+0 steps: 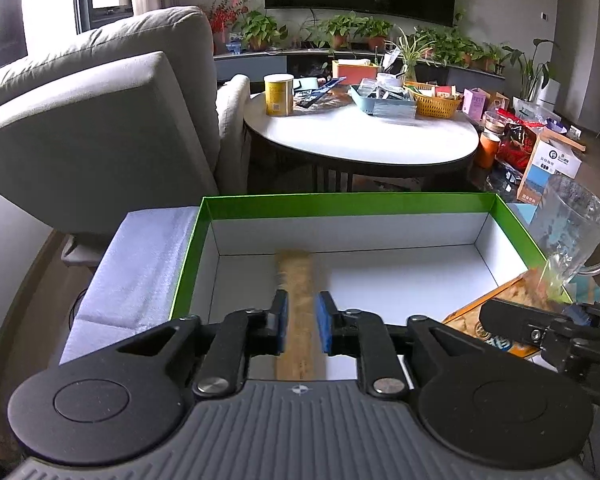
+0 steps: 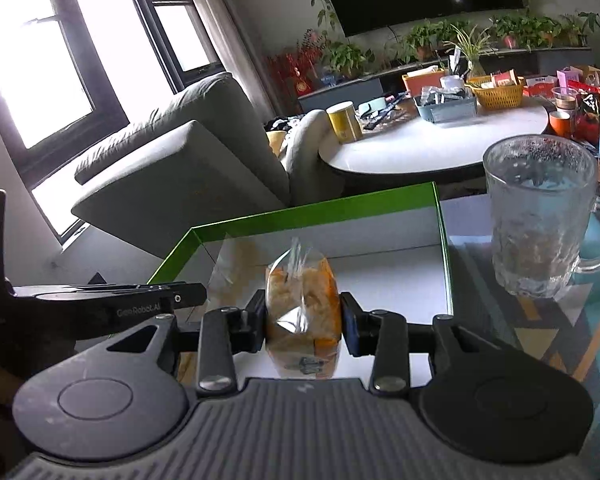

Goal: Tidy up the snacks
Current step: 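Carry the tan stick into the box with the left tool while the right carries the orange packet, then grasp the pink bag of dark snacks with the right tool while the left returns to the pile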

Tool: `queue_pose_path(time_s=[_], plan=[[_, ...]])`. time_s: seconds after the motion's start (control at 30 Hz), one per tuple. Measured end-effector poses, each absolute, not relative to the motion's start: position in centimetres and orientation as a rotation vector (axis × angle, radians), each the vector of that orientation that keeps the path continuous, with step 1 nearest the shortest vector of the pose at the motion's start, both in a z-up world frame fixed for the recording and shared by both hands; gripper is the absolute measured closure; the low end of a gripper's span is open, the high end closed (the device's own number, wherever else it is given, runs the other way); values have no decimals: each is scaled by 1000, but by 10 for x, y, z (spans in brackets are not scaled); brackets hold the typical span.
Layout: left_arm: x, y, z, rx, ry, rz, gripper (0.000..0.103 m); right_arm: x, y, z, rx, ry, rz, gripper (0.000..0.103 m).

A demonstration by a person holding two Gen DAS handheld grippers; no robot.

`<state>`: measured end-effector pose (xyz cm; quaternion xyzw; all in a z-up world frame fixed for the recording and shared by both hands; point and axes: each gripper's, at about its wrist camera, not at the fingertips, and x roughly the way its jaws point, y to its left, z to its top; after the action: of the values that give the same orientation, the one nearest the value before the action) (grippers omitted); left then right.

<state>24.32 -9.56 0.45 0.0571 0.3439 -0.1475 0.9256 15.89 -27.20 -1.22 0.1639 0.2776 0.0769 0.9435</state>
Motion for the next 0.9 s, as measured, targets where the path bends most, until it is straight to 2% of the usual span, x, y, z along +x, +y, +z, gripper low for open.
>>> queue_pose_path(time_s=[0.2,0.33,0.63,0.8,0.9], plan=[[236,-91,9,115,697,-294,83,157,-272,-9,350,563,149,62],[228,-85,11,113,693,-291,82,151,-273,-4,357,544,143,52],[200,-67,21,98,683,-287,76,132,-273,5,361,519,147,51],[175,-61,23,89,685,-314,64,120,-271,9,351,509,149,49],[160,-61,22,109,684,-330,62,111,-273,10,361,506,151,48]])
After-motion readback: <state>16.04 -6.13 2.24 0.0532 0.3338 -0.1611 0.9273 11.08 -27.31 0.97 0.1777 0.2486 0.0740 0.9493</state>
